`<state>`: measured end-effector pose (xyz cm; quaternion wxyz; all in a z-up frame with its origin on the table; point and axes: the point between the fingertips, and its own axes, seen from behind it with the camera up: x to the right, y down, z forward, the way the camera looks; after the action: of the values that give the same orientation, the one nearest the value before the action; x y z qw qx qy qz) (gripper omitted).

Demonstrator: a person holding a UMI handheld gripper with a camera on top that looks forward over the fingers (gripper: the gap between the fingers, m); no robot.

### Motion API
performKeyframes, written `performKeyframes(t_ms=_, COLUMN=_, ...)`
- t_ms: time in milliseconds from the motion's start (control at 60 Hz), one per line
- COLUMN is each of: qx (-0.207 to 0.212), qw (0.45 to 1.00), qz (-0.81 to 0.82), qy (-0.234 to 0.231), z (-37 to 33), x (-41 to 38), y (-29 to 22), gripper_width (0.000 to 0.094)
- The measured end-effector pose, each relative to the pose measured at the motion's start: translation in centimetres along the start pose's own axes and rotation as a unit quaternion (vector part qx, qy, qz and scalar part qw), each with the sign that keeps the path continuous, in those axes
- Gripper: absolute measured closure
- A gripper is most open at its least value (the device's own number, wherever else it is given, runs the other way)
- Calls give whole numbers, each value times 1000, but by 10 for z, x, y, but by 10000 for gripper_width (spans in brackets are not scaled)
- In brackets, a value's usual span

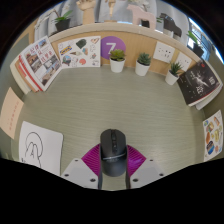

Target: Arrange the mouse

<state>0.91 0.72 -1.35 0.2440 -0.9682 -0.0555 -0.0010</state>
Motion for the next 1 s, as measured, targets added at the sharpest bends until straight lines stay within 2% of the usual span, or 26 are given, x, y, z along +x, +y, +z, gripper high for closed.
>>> performKeyframes(t_ms=83, qx=15, qw=1000, qz=20, qy=0, z=-13, x=-3, y=-20, gripper_width=625)
performKeyframes(t_ms=150, qx=46, qw=999, qz=26, qy=1, z=-36, x=-10, y=-46, gripper_width=624)
performKeyframes(t_ms=383, qx=190, qw=981, qz=44, qy=-17, z=-161, x=-86, y=-161, gripper_width=624)
performKeyframes(t_ms=567, qx=243, qw=968, qz=54, qy=-8, z=-211, x=-161, y=-173, gripper_width=625)
performKeyframes(t_ms=700, qx=239, qw=969, qz=67, qy=18, z=-191, x=-203, y=-144, gripper_width=624)
performKeyframes(t_ms=800, qx=202, qw=976, qz=76, qy=18, z=-147, x=-232, y=-103, gripper_width=624)
performKeyframes(t_ms=850, qx=167, qw=983, qz=74, qy=21, z=-125, x=-238, y=-80, gripper_width=623)
performKeyframes(t_ms=1000, qx=99, qw=992, qz=69, qy=33, z=-63, x=-252, y=-20, gripper_width=625)
